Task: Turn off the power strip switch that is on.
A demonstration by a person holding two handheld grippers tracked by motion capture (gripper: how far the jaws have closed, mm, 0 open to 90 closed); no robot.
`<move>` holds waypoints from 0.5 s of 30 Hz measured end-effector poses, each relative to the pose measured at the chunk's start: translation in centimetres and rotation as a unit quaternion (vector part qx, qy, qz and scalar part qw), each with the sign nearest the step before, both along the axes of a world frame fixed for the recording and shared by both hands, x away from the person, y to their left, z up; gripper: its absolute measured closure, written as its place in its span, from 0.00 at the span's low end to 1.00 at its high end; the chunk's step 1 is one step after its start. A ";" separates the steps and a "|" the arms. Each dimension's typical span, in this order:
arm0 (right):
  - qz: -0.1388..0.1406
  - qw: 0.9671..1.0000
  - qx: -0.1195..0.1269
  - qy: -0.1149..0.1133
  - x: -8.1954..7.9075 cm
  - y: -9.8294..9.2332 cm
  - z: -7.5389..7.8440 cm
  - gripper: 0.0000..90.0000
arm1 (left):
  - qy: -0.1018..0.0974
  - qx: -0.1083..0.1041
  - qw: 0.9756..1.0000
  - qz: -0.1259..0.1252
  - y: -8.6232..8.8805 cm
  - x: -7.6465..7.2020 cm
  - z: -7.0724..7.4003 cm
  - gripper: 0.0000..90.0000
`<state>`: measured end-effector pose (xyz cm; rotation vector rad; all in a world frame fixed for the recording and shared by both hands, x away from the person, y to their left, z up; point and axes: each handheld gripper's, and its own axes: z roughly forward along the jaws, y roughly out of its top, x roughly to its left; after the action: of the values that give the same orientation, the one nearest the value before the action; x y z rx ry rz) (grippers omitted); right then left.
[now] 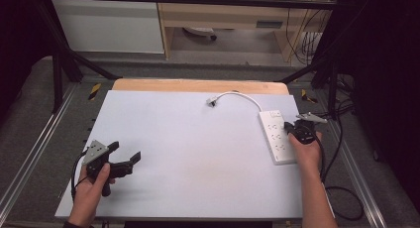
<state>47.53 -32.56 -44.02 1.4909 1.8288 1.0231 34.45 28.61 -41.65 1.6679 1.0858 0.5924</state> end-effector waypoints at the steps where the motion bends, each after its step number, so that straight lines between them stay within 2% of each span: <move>1: -0.001 1.000 0.000 0.002 0.0 0.0 0.0 1.00 | -0.001 -0.001 1.000 0.000 0.0 0.0 0.0 0.06; 15: -0.001 1.000 -0.012 0.004 0.1 0.2 0.0 1.00 | 0.000 -0.001 1.000 -0.001 0.0 0.0 0.0 0.06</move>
<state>47.66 -32.37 -44.03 1.4847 1.8390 0.9911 34.44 28.62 -41.62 1.6665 1.0842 0.5909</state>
